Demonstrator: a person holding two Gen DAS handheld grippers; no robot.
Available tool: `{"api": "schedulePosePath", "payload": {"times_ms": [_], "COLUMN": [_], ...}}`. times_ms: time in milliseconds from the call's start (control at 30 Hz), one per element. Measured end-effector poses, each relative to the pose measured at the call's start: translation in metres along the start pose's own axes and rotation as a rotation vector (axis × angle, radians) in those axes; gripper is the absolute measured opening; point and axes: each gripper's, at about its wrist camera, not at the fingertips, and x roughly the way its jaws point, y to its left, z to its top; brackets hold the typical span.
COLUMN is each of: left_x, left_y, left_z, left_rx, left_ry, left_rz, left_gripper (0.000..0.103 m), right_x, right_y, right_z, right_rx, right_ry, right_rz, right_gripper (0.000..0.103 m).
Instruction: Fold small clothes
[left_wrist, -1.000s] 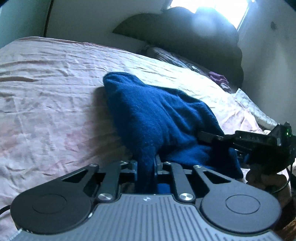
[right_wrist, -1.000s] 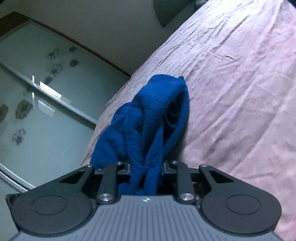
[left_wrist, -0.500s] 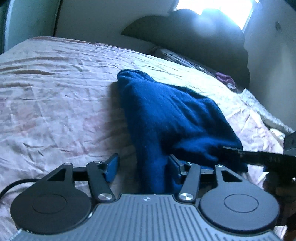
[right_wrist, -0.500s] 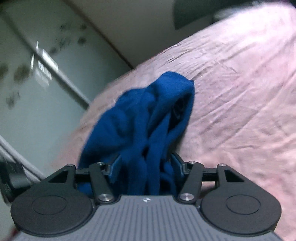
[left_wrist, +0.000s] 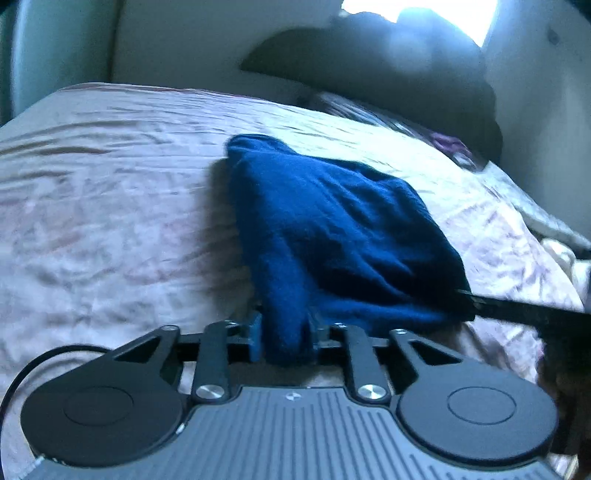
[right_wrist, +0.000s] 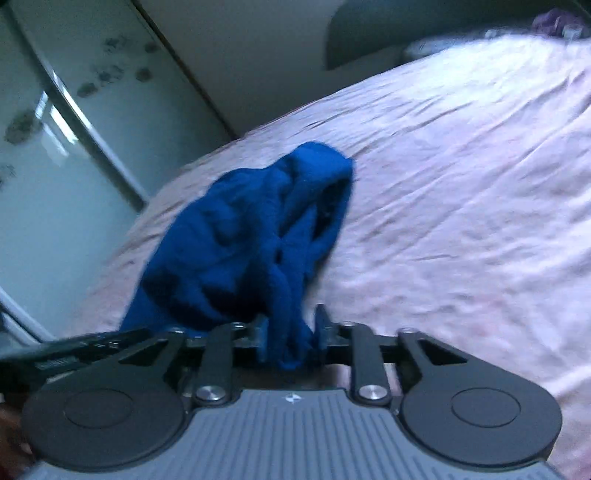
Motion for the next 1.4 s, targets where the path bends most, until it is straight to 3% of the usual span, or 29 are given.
{"api": "schedulePosePath", "payload": {"times_ms": [33,100,233,433,667,1400], "left_x": [-0.002,-0.005,-0.006,-0.009,-0.009,-0.013], "left_y": [-0.001,-0.005,-0.019,-0.033,-0.033,-0.039], "left_z": [-0.004,-0.011,-0.022,-0.034,-0.04,-0.05], "left_rx": [-0.004,-0.003,0.05,0.111,0.084,0.092], "left_ry": [-0.006,-0.019,-0.041,-0.072,-0.058,-0.061], "left_rz": [0.017,0.056,0.105,0.194,0.277,0.343], "left_gripper": [0.05,0.064,0.073,0.087,0.092,0.101], "right_x": [-0.004,-0.014,-0.027,-0.035,-0.033,-0.031], "right_y": [0.008,0.02,0.039,0.058,0.062,0.075], "right_z": [-0.003,-0.009,-0.022,-0.037,-0.047,-0.055], "right_rx": [-0.037,-0.091,-0.156,-0.266,-0.267,-0.28], "right_ry": [-0.011,-0.03,-0.068,-0.083,-0.078,-0.054], "right_rz": [-0.022,-0.052,-0.095,-0.178,-0.218,-0.219], "right_gripper": [0.032,0.036,0.074,0.087,0.088,0.093]}}
